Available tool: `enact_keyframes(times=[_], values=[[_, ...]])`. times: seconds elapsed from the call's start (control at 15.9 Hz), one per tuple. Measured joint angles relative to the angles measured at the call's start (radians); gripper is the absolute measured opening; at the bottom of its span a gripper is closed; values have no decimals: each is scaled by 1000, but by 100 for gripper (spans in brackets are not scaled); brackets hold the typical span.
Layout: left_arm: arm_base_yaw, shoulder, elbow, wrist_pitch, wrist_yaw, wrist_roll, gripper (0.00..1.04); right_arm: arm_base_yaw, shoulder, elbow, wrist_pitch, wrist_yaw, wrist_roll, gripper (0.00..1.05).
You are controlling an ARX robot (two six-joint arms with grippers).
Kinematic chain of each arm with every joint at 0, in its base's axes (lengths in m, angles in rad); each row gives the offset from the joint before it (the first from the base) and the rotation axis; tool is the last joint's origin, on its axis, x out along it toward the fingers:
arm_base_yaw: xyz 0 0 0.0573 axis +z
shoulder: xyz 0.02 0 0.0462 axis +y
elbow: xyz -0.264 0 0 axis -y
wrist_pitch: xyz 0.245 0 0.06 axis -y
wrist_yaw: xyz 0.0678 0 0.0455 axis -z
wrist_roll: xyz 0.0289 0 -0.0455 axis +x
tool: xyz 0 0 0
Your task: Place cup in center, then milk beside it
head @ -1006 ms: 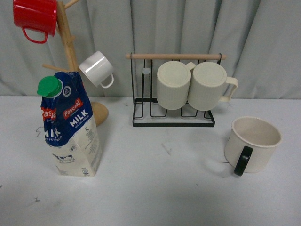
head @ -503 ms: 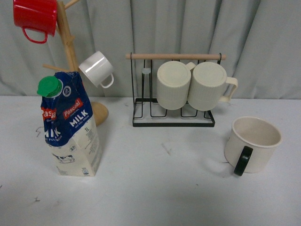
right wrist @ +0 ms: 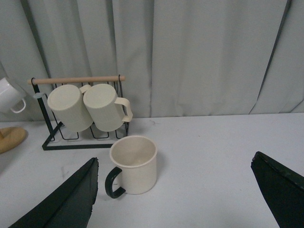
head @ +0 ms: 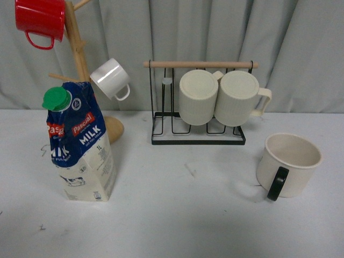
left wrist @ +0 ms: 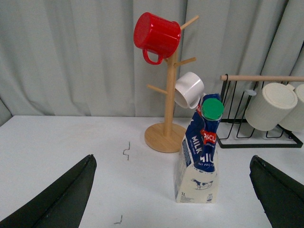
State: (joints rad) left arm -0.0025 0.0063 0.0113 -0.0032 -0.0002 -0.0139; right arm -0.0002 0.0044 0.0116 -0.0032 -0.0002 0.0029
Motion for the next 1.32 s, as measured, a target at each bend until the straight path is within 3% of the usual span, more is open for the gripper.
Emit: enact_keyframes(times=[1.32], values=[[0, 0, 0, 0, 0, 0, 98, 0, 0, 0, 0, 0, 0, 98]])
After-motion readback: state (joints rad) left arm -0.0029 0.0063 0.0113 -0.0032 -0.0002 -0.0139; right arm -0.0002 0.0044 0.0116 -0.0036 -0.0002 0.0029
